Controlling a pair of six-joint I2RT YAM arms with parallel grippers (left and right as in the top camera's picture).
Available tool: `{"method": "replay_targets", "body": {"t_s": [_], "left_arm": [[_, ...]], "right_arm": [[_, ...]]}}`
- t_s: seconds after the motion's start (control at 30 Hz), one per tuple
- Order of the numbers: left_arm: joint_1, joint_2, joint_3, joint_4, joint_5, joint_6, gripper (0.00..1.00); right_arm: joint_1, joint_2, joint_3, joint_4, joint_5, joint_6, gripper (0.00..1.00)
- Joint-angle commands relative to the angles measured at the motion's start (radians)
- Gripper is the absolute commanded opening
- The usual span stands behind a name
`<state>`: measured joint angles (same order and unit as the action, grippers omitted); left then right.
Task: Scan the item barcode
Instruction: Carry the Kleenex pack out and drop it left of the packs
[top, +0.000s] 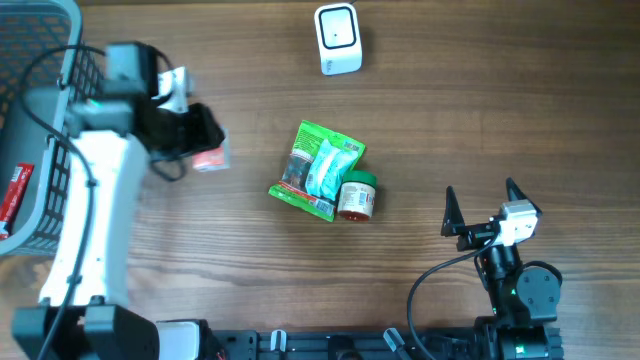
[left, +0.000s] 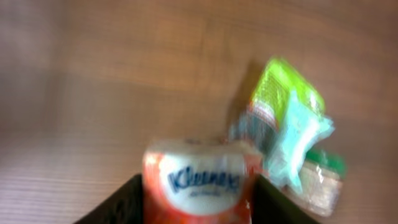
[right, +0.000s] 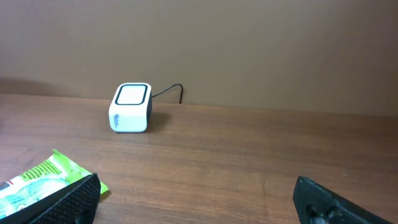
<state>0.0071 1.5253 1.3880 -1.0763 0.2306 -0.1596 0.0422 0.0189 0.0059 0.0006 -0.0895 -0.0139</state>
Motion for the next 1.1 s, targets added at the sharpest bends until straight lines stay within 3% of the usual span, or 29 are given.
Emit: {"method": "replay_targets", "body": {"t_s": [0.0, 0.1, 0.23, 0.43, 0.5, 0.57, 0.6, 0.63, 0.87, 1.07], "left_arm": [[-0.139, 0.0, -0.245, 0.187, -0.098, -0.154, 0.49], [-0.232, 0.01, -0.359, 0.309, -0.17, -0.208, 0.49], [-0.344, 0.047, -0.406, 0.356, -0.28, -0.245, 0.5], [-0.441, 0.075, -0.404, 0.4, -0.292, -0.245, 0.57], [-0.443, 0.072, -0.379, 0.398, -0.292, -0.245, 0.71], [-0.436, 0.072, -0.339, 0.377, -0.292, -0.245, 0.78], [-0.429, 0.072, -0.304, 0.353, -0.292, -0.245, 0.85], [-0.418, 0.072, -0.258, 0.317, -0.292, -0.243, 1.0], [-0.28, 0.072, 0.152, 0.063, -0.341, -0.113, 1.0], [-0.011, 0.072, 0.553, -0.078, -0.406, 0.024, 1.0]], "right_arm": [[-0.004, -0.001, -0.001, 0.005, -0.012, -0.012, 1.0], [-0.004, -0.001, -0.001, 0.005, -0.012, -0.012, 1.0], [-0.004, -0.001, -0.001, 0.005, -0.012, -0.012, 1.0], [-0.004, -0.001, -0.001, 0.005, -0.012, -0.012, 1.0], [-0.004, -0.001, -0.001, 0.005, -0.012, -0.012, 1.0], [-0.004, -0.001, -0.001, 0.005, -0.012, -0.012, 1.0], [-0.004, -0.001, -0.001, 0.005, -0.012, -0.012, 1.0], [-0.004, -0.001, -0.001, 0.005, -0.012, -0.011, 1.0], [-0.004, -0.001, -0.001, 0.005, -0.012, -0.012, 1.0], [-0.004, -0.001, -0.001, 0.005, -0.012, -0.012, 1.0]]}}
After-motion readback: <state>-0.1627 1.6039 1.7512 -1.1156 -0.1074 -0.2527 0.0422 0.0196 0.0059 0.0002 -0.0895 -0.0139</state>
